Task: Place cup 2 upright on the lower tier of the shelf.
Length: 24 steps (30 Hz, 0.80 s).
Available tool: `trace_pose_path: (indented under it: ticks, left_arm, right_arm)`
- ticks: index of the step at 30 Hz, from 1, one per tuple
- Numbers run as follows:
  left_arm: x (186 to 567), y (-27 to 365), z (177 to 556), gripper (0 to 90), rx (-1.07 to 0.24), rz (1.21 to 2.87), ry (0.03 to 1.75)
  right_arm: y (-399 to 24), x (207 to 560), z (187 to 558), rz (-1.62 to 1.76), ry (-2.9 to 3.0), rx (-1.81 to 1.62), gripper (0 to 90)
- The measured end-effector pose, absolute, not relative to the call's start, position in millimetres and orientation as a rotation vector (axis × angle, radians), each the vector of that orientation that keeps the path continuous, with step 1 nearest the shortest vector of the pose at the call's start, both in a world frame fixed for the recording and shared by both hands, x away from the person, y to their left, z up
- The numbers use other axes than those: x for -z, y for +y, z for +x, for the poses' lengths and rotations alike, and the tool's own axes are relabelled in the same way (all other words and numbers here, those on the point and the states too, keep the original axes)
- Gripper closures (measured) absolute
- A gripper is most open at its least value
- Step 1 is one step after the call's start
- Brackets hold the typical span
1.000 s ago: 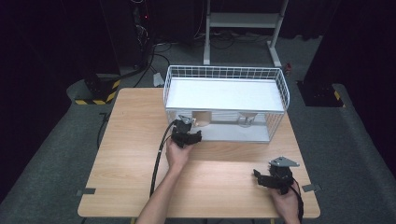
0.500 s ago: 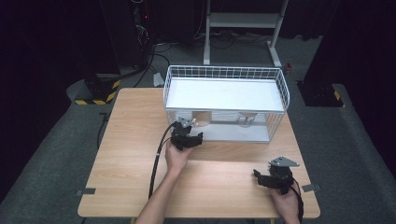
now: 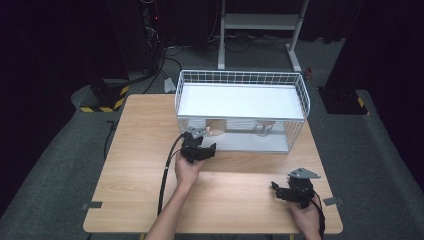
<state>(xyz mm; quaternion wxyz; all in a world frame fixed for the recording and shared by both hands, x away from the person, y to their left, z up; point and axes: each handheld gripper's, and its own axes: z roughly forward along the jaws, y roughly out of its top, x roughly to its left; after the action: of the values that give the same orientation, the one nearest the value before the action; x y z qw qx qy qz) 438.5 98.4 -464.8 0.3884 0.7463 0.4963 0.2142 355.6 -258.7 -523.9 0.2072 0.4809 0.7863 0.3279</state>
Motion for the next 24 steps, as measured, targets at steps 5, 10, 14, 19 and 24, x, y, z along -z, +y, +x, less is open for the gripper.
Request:
trace_pose_path:
  ticks: [5,10,14,19,24]
  left_arm:
    - [464,103,433,31.8,-0.536,1.9,1.255]
    - [462,106,429,31.5,-0.524,1.877,1.256]
    - [457,107,424,31.1,-0.532,1.884,1.242]
    - [455,107,420,30.6,-0.519,1.881,1.223]
    - [457,110,413,30.1,-0.504,1.877,1.214]
  right_arm:
    - [-259,524,356,1.339,2.19,-0.913,20.5]
    - [-259,524,356,1.339,2.19,-0.913,20.5]
    - [-259,524,356,1.339,2.19,-0.913,20.5]
    - [-258,524,355,1.344,2.189,-0.913,20.5]
    - [-258,524,355,1.343,2.189,-0.913,20.5]
